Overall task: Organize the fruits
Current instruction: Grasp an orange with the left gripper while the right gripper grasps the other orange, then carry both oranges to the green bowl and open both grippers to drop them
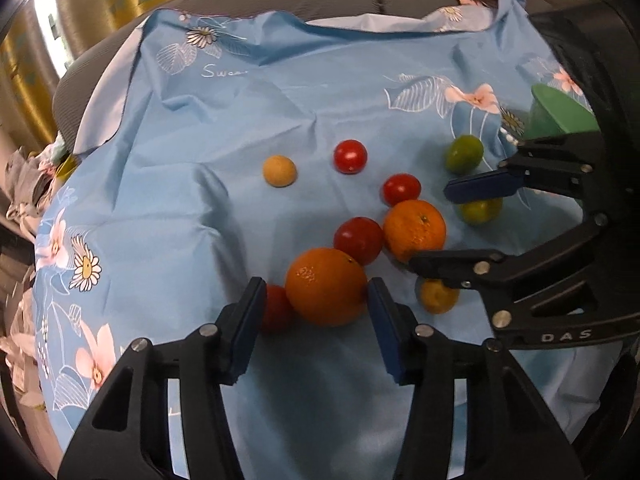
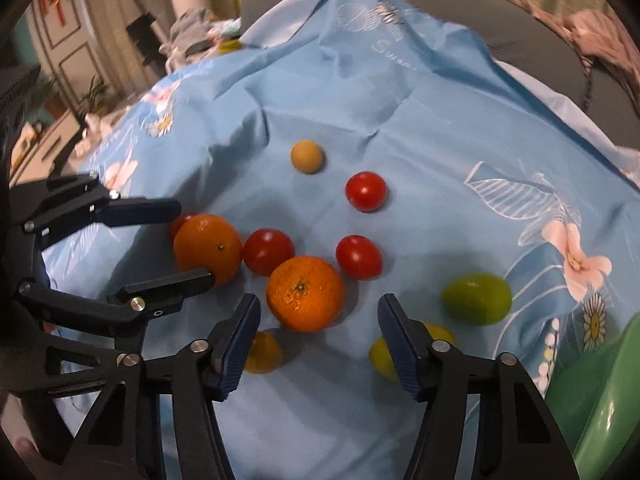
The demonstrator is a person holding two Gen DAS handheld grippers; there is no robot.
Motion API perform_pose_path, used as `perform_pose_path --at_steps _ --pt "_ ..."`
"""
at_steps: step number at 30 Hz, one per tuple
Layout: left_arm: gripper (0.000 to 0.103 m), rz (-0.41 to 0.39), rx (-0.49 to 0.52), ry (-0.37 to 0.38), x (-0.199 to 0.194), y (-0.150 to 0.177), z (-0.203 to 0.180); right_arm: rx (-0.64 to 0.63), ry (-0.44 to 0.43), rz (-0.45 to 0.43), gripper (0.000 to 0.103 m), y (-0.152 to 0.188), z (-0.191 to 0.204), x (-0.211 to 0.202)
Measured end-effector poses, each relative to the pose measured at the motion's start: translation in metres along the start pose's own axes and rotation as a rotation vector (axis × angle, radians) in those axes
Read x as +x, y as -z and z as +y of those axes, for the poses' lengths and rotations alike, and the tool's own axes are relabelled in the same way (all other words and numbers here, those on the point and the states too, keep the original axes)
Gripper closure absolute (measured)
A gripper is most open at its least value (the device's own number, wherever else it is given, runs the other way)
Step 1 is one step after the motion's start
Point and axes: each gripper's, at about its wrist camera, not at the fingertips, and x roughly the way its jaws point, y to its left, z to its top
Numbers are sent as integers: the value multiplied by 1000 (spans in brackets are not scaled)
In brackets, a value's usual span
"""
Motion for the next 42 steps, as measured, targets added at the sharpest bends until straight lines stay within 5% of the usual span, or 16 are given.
perform_pose_path --at_steps 6,19,23,28,32,42 --pt "59 5 3 17 4 -3 -2 -7 -25 14 57 -2 2 8" --pt "61 -30 -63 65 -14 -1 4 52 -48 -54 60 4 1 -7" --pt "80 -77 -89 96 -38 -2 3 82 -54 -108 60 12 -2 -29" --pt "74 -110 -85 76 -51 -6 -6 118 -57 -161 60 25 -9 -56" --pt "48 -51 -109 98 -35 -3 -1 159 -68 -177 60 34 -15 -65" --pt "58 90 -22 -10 8 12 -14 183 -83 -209 60 45 -23 -74"
